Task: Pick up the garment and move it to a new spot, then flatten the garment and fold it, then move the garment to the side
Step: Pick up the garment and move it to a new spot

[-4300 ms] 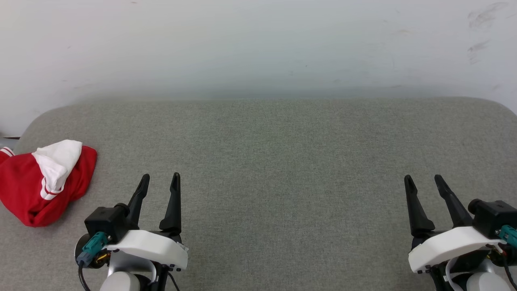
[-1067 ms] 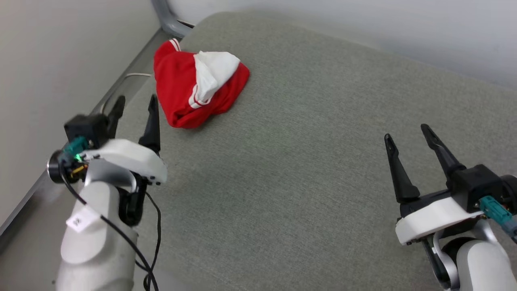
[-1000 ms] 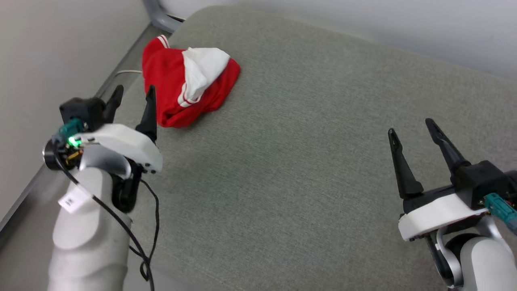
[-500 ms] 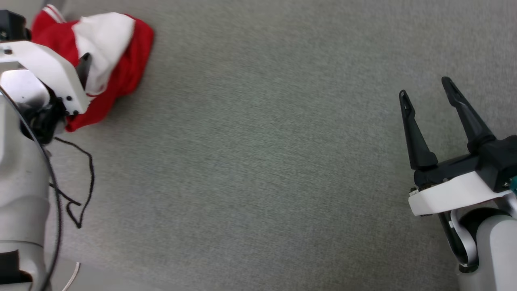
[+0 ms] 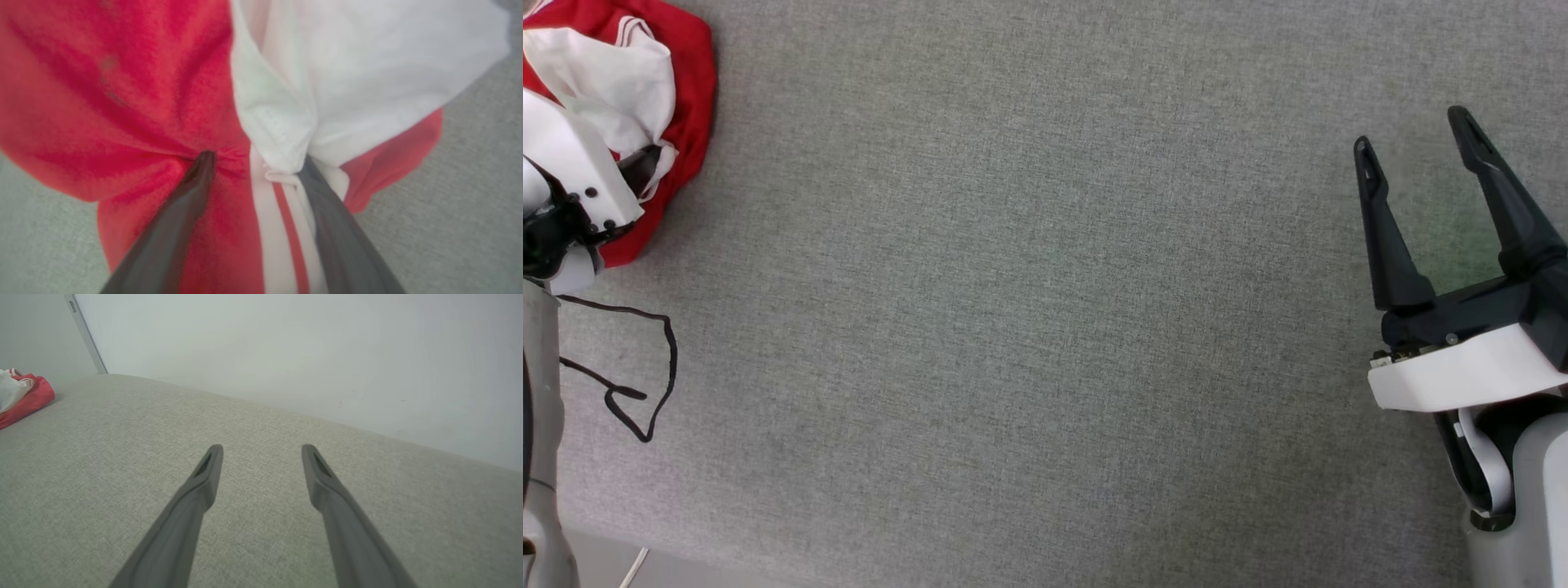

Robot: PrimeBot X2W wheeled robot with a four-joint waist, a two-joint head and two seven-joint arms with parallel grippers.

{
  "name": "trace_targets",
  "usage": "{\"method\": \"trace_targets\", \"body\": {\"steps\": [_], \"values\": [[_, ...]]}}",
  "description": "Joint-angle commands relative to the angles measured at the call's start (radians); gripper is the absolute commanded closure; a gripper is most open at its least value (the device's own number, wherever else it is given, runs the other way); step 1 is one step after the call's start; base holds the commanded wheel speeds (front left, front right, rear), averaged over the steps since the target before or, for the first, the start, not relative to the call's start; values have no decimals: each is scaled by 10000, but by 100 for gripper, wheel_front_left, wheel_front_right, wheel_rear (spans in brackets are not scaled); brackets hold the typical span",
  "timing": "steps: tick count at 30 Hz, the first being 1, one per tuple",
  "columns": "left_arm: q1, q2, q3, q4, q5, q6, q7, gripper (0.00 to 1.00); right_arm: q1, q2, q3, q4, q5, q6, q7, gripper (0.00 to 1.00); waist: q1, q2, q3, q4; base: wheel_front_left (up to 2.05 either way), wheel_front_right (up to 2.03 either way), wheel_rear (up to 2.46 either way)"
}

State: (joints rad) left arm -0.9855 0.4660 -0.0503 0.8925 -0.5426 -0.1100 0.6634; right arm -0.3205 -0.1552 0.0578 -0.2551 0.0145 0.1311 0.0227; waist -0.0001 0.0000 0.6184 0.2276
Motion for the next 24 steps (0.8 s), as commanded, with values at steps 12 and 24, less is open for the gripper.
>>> {"method": "trace_targets", "body": {"steps": [12, 24], "values": [[780, -183, -59, -188, 189, 261, -1500, 100, 264, 243, -163, 236, -4, -7, -178, 0, 1, 0, -1136, 125, 0, 0, 0], [1720, -209, 34, -1276, 785, 534, -5567, 100, 1072, 800, -571, 922, 196, -7, -613, 0, 1, 0, -3202, 119, 0, 0, 0]]}}
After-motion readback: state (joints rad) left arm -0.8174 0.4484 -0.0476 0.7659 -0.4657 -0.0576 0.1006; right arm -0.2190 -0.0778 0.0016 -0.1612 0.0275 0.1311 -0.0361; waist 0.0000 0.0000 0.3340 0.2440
